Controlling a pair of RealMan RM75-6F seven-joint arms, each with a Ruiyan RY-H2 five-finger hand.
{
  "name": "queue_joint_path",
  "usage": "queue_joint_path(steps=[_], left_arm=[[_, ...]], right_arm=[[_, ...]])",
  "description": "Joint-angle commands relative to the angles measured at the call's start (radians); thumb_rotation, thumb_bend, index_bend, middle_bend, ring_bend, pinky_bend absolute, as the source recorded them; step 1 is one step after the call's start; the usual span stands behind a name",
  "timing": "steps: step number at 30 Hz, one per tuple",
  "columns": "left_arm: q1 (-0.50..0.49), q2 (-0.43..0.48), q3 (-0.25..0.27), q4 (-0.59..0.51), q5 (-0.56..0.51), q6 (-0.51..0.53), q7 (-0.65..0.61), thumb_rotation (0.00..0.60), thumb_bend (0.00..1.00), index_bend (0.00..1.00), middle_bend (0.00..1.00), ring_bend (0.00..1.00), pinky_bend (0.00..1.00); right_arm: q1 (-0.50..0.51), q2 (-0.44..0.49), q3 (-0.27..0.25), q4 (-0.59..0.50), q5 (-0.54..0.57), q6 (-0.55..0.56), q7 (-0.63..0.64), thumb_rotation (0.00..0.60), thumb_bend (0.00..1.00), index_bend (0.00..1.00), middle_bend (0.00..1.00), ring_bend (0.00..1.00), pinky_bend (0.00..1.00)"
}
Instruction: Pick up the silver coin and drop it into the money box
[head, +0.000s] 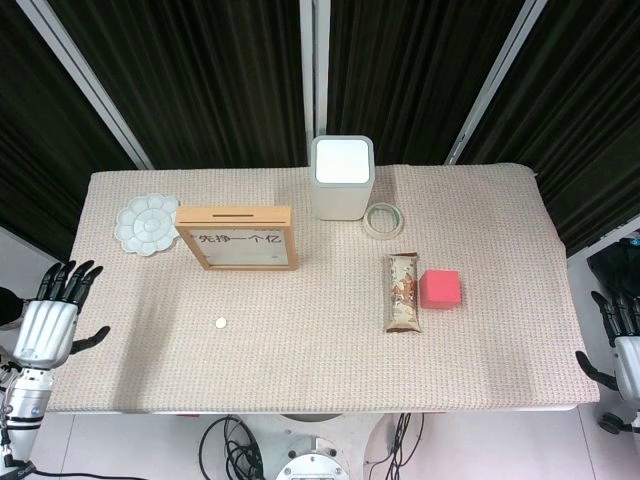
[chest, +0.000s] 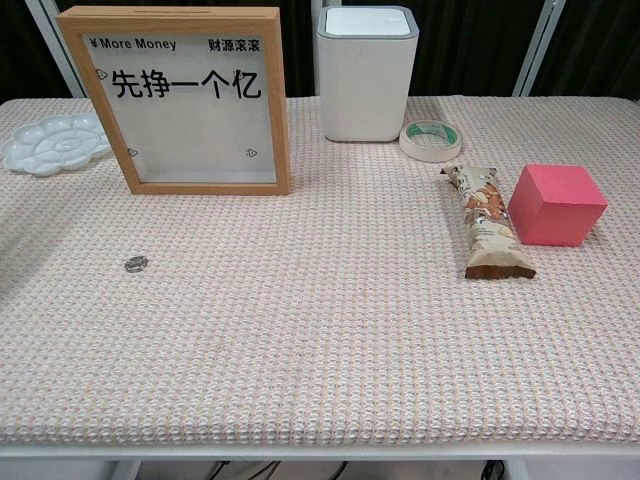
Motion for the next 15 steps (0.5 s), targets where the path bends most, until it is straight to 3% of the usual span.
queue_joint_path(steps=[1,10,15], left_arm=[[0.002,0.004,-0.001,-0.006,0.002,0.002,0.004,0.6,0.15,0.1,0.05,0.0,0.0],[0.002,-0.011,0.019,-0.023,0.031,-0.011,0.028,0.6,0.15,0.1,0.05,0.0,0.0],[-0.023,-0.082,0.039,0.007,0.099,-0.02,0.038,0.6,0.14,0.13,0.05,0.0,0.0]], right_arm=[[-0.001,0.0,-0.002,0.002,-0.002,0.001,0.001,0.6,0.2,0.0,0.0,0.0,0.0],[-0.007,0.002,-0.002,0.008,-0.005,0.014,0.014,0.6,0.2,0.0,0.0,0.0,0.0],[-0.007,0.007,0.003,0.009,0.008,0.009,0.022,0.6,0.2,0.0,0.0,0.0,0.0]])
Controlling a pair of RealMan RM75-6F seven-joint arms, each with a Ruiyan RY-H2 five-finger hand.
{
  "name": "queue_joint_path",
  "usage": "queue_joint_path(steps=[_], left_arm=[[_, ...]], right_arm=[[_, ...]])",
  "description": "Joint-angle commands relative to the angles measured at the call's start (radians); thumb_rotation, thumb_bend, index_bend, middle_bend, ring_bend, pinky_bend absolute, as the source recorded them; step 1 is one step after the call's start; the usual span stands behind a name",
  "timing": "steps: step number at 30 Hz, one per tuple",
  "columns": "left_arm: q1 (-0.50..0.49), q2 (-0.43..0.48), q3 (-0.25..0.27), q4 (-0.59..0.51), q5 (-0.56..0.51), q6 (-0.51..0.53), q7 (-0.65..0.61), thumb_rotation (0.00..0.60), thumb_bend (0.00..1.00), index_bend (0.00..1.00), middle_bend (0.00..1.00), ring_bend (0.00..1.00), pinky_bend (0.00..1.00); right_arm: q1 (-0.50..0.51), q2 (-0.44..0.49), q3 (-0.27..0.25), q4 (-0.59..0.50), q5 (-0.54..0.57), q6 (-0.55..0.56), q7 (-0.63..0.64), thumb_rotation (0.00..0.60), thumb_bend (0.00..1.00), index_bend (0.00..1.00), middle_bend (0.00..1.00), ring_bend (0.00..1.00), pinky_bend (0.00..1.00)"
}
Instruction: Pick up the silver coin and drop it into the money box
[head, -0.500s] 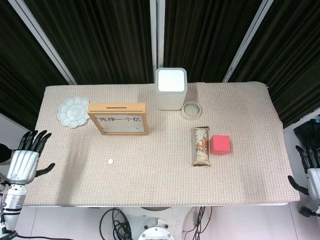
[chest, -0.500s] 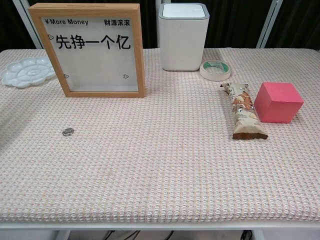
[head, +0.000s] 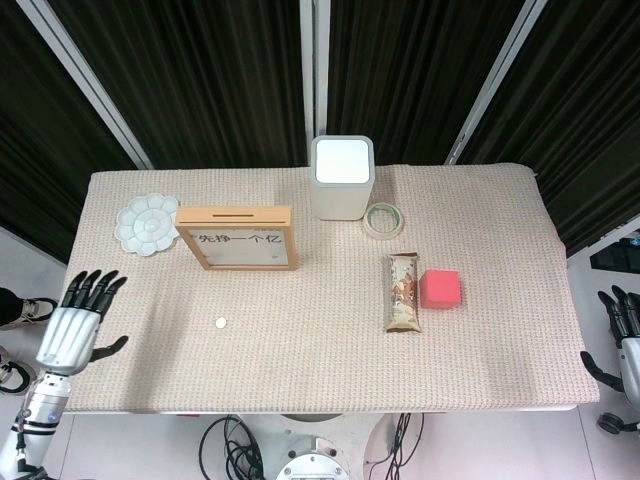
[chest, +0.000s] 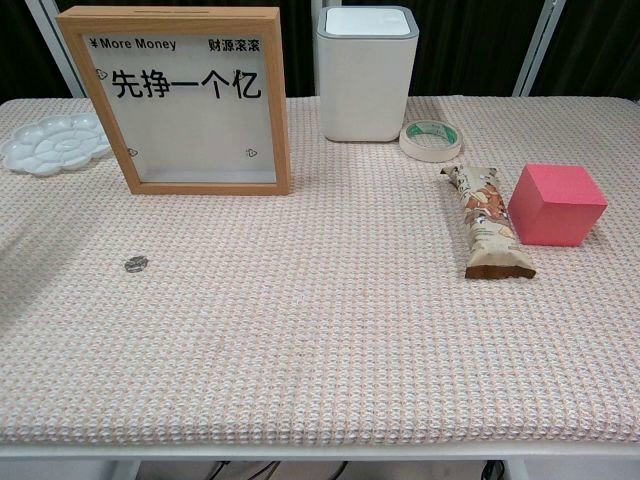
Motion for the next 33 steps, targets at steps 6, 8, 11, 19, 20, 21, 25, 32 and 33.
queue_joint_path(steps=[6,8,11,19,20,21,25,32,33], left_arm=[[-0.073,-0.173,0.006,0.113,0.071,-0.053,-0.02,0.6,0.15,0.16,0.06,0.0,0.0],[-0.098,-0.207,0.004,0.131,0.081,-0.08,-0.02,0.6,0.15,0.16,0.06,0.0,0.0],[-0.134,-0.256,-0.003,0.162,0.083,-0.12,-0.025,0.6,0.15,0.16,0.06,0.0,0.0],[-0.197,-0.355,-0.011,0.243,0.058,-0.212,-0.009,0.6,0.15,0.18,0.06,0.0,0.0],[-0.2,-0.364,-0.011,0.254,0.056,-0.215,-0.011,0.6,0.15,0.19,0.07,0.0,0.0],[-0.205,-0.376,-0.011,0.27,0.055,-0.218,-0.013,0.6,0.15,0.2,0.07,0.0,0.0],[-0.212,-0.405,-0.005,0.32,0.053,-0.221,-0.027,0.6,0.15,0.23,0.07,0.0,0.0],[-0.213,-0.443,0.011,0.399,0.04,-0.225,-0.068,0.6,0.15,0.35,0.09,0.0,0.0],[-0.212,-0.448,0.012,0.411,0.038,-0.226,-0.07,0.6,0.15,0.35,0.09,0.0,0.0]], right_arm=[[0.006,0.005,0.001,0.007,0.013,-0.023,0.004,0.6,0.2,0.0,0.0,0.0,0.0],[0.008,0.005,0.002,0.006,0.013,-0.026,0.004,0.6,0.2,0.0,0.0,0.0,0.0],[0.011,0.006,0.002,0.003,0.01,-0.026,0.001,0.6,0.2,0.0,0.0,0.0,0.0],[0.01,0.002,0.002,0.007,0.015,-0.028,0.004,0.6,0.2,0.0,0.0,0.0,0.0],[0.009,0.003,0.002,0.007,0.015,-0.028,0.005,0.6,0.2,0.0,0.0,0.0,0.0],[0.009,0.003,0.002,0.008,0.016,-0.027,0.007,0.6,0.2,0.0,0.0,0.0,0.0],[0.005,0.007,0.003,0.008,0.018,-0.021,0.011,0.6,0.2,0.0,0.0,0.0,0.0],[0.002,0.007,0.002,0.016,0.026,-0.027,0.016,0.6,0.2,0.0,0.0,0.0,0.0],[0.002,0.007,0.002,0.017,0.026,-0.028,0.016,0.6,0.2,0.0,0.0,0.0,0.0]])
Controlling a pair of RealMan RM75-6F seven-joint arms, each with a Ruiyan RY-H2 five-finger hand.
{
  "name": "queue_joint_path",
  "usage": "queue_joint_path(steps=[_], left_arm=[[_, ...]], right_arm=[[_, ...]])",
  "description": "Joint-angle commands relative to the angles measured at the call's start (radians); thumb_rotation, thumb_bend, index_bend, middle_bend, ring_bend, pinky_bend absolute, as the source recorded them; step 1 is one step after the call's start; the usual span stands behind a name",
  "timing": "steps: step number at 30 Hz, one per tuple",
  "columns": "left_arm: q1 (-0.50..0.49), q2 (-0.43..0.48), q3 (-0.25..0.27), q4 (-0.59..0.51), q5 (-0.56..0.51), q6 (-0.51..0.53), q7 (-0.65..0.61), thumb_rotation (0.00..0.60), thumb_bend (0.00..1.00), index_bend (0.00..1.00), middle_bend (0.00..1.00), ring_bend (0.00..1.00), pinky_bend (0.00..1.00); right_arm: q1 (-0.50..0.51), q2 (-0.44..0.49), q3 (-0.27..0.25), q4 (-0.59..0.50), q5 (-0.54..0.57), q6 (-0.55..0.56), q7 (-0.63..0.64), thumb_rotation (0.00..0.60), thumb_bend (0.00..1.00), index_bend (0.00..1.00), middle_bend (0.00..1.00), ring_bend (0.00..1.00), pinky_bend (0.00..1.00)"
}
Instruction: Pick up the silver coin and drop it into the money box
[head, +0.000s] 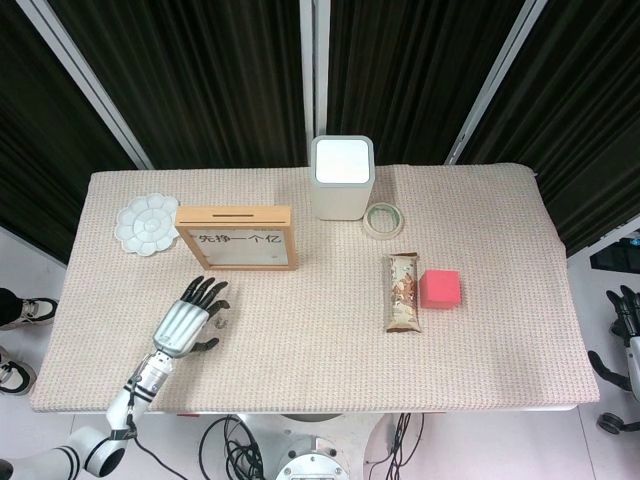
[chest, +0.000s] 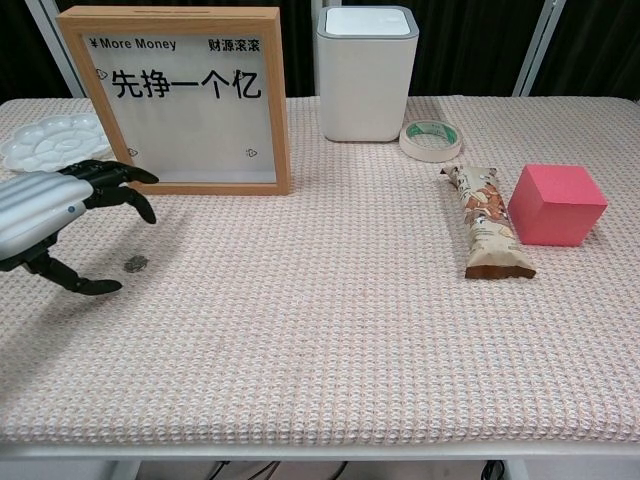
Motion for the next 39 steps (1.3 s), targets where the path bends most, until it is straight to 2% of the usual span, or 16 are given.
queue_joint_path(steps=[1,9,20,39], left_arm=[[0.001,-0.02,0.008,0.039,-0.01,-0.005,-0.014,0.6,0.15,0.36,0.09,0.0,0.0],[-0.001,-0.042,0.016,0.094,-0.022,-0.009,-0.059,0.6,0.15,0.39,0.09,0.0,0.0],[0.0,-0.039,0.028,0.092,-0.028,-0.008,-0.063,0.6,0.15,0.44,0.09,0.0,0.0],[-0.011,-0.052,0.036,0.114,-0.04,-0.031,-0.066,0.6,0.16,0.44,0.09,0.0,0.0]], right_arm=[[0.001,-0.002,-0.001,0.002,0.001,-0.003,0.0,0.6,0.2,0.0,0.0,0.0,0.0],[0.004,-0.006,0.0,0.01,0.005,-0.013,0.001,0.6,0.2,0.0,0.0,0.0,0.0],[0.008,-0.012,0.0,0.019,0.008,-0.023,0.003,0.6,0.2,0.0,0.0,0.0,0.0],[0.011,-0.009,0.0,0.021,0.011,-0.032,0.005,0.6,0.2,0.0,0.0,0.0,0.0]])
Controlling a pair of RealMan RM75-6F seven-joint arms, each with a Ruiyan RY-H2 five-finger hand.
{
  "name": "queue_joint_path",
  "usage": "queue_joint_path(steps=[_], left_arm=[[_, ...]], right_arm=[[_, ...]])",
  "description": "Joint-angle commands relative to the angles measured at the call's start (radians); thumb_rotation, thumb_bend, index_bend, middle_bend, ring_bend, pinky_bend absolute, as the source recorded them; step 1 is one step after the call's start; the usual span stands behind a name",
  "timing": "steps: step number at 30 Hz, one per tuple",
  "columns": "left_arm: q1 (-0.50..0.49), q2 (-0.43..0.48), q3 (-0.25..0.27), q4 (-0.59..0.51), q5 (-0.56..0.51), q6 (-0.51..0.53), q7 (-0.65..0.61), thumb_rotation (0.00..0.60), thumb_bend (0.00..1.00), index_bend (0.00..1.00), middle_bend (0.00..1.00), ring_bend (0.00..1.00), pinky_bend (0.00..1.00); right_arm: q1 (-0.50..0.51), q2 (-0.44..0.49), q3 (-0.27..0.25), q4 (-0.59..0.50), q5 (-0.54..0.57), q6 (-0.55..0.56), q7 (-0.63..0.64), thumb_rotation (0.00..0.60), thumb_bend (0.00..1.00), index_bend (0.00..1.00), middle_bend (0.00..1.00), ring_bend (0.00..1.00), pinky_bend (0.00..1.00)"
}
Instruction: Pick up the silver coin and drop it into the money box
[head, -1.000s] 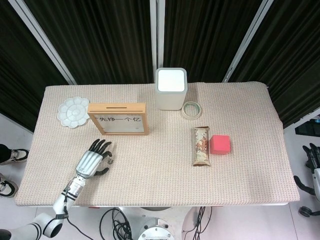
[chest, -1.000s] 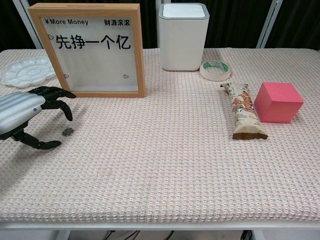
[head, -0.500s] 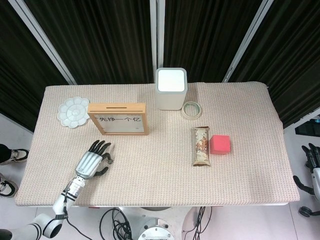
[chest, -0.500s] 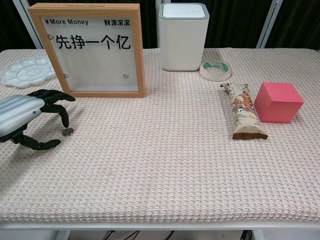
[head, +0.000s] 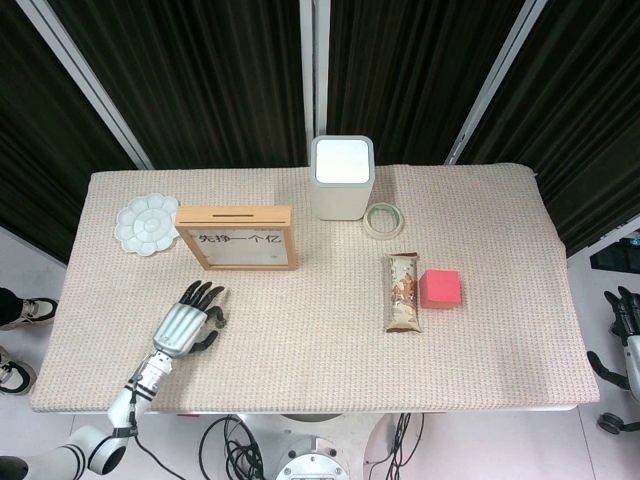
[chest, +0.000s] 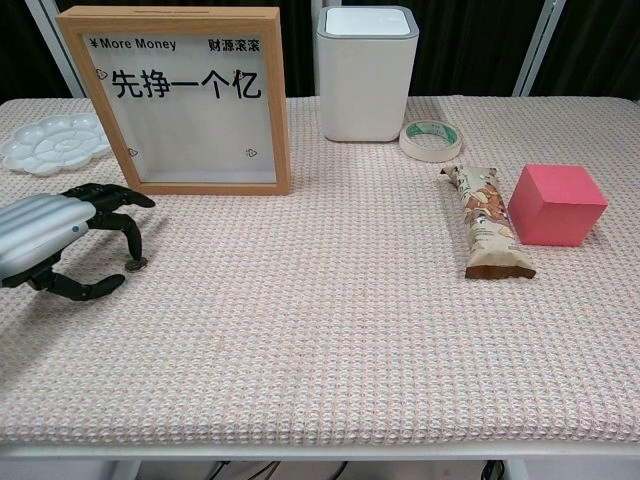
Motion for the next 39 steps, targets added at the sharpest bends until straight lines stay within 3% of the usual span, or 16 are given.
queue_joint_path(steps=[1,24,39], left_arm=[[-0.001,0.0,0.001,0.003,-0.003,-0.005,-0.003,0.6,0.16,0.44,0.09,0.0,0.0],[-0.022,-0.011,0.01,0.027,0.007,-0.015,-0.04,0.6,0.15,0.4,0.09,0.0,0.0],[-0.038,-0.053,-0.008,0.084,0.007,0.01,-0.073,0.6,0.16,0.53,0.14,0.0,0.0]], right_arm=[[0.003,0.0,0.0,-0.001,0.0,-0.004,-0.002,0.6,0.2,0.0,0.0,0.0,0.0],[0.005,-0.004,-0.001,-0.001,0.011,-0.017,-0.012,0.6,0.21,0.0,0.0,0.0,0.0],[0.001,-0.009,0.001,0.018,0.027,-0.025,0.0,0.6,0.21,0.0,0.0,0.0,0.0]])
